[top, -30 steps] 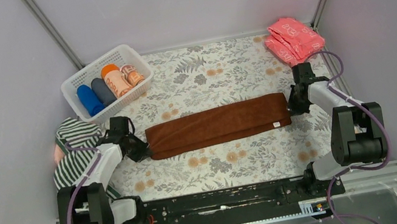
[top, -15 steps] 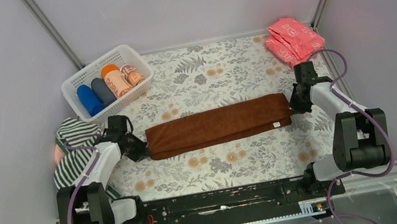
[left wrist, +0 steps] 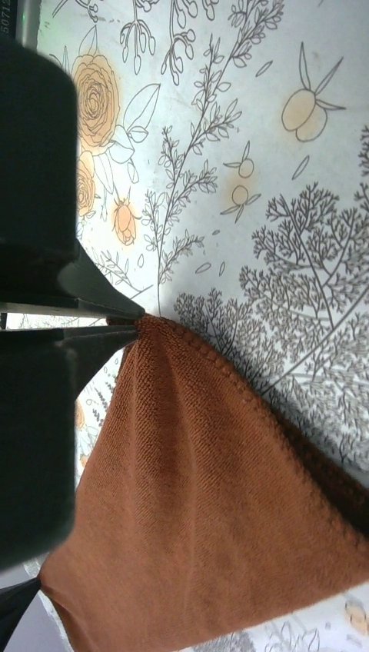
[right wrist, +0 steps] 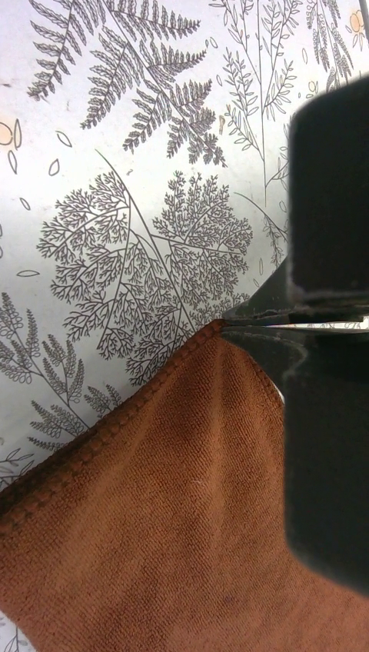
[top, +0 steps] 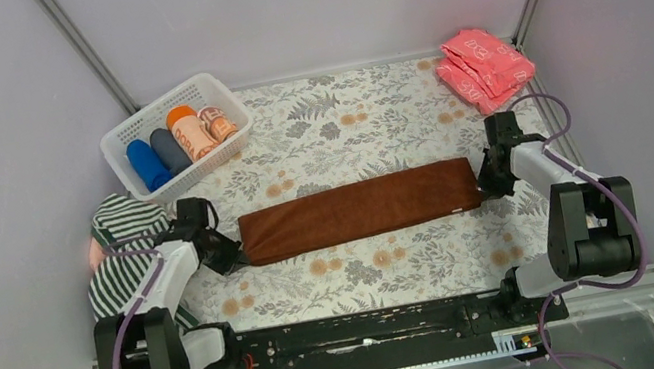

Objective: Roll the towels
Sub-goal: Fold the towel at the center of the board.

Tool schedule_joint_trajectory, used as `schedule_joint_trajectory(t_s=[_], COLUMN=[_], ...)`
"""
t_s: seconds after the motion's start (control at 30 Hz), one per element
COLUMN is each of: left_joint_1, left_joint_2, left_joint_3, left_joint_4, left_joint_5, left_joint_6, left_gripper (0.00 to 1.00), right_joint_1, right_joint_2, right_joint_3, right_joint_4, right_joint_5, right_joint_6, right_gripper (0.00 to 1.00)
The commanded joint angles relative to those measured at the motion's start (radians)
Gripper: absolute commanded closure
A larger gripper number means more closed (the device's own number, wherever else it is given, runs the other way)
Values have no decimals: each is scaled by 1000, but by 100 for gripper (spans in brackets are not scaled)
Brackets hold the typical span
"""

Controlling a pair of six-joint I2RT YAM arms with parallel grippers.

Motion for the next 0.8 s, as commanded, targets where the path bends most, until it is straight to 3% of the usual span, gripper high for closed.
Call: schedule_joint_trajectory(t_s=[0.0,0.7,0.77], left_joint_1=[13,16,17], left_joint_2=[39,89,84], left_joint_3=[-23,14,12], left_joint_4=[-19,-31,-31], left_joint_5=[-54,-103,-102], left_joint_6=[-35,-14,-17], left_gripper=[100,97,89], right_joint_1=[-8,-8,-8], right_joint_2=[9,-3,7], right_joint_3=[-10,-52,-58], right_joint_4=[20,18,25], right_joint_5=[8,-58,-63], right_joint_6=[11,23,25], right_gripper=[100,97,94])
